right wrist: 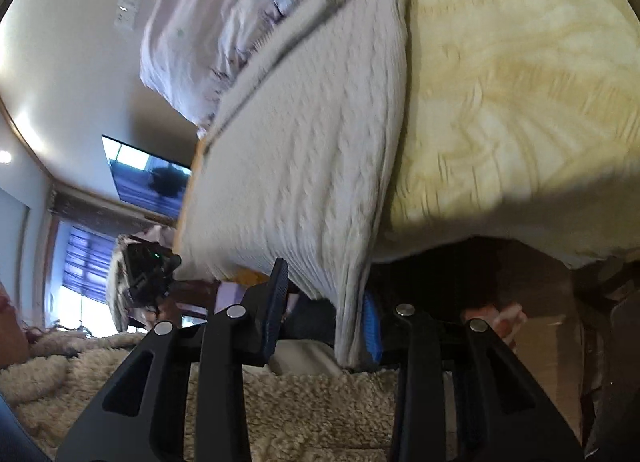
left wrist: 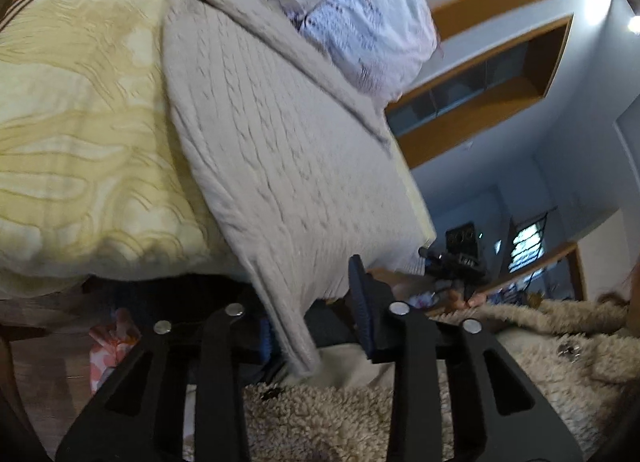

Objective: Fold small clothes

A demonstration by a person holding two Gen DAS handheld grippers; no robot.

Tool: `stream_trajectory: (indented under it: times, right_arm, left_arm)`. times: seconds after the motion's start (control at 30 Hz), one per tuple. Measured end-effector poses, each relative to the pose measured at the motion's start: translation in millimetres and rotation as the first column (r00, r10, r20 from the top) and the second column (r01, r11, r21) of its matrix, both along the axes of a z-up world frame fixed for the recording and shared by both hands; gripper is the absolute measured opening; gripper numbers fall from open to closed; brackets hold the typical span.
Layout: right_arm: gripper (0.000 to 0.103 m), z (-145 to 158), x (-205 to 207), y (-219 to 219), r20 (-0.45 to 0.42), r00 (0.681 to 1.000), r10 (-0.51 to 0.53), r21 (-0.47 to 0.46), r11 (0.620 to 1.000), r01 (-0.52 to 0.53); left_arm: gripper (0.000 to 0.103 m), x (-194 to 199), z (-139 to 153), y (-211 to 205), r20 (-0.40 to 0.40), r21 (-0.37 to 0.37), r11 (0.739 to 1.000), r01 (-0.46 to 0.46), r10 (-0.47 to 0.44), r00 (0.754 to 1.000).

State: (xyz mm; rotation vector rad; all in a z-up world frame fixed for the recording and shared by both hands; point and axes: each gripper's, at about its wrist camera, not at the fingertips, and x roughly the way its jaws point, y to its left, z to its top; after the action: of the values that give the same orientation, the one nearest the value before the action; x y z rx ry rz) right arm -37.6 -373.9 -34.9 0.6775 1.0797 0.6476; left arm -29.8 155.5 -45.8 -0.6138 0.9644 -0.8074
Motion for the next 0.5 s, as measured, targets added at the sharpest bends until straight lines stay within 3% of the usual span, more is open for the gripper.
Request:
stream_trajectory:
  times: [0.07, 0.13, 0.17, 0.33, 0.5]
  right_arm:
    - [0.033, -4, 1, 2, 0.000, 1.000, 0.009, 0.014, 1.000, -0.009]
    - [0.012, -4, -1, 6, 0.008, 0.999, 0.031, 0.011, 0.999, -0.032]
    - [0.011, -2, -2, 7, 0.020, 0.999, 0.042, 0.004, 0.999, -0.042]
    - [0.009, 26, -6, 12, 0.165, 0.983, 0.080, -0.005, 0.997, -0.081]
    - [0.008, 56, -4, 15, 0.316, 0.948, 0.043, -0.042, 0.999, -0.031]
  left_arm:
    - [0.023, 3, -4, -4, -0.020, 0.015, 1.000, 0.008, -0.008, 1.000]
    - [0.015, 4, -5, -7, -0.025, 0.026, 0.999, 0.018, -0.017, 1.000]
    - [0.010, 4, -4, -8, -0.022, 0.030, 0.999, 0.021, -0.020, 1.000]
    - [0.006, 2, 13, -8, 0.047, 0.044, 0.999, 0.027, -0.029, 0.998]
    - [0.005, 6, 37, 0, 0.139, 0.069, 0.998, -0.007, -0.003, 0.990]
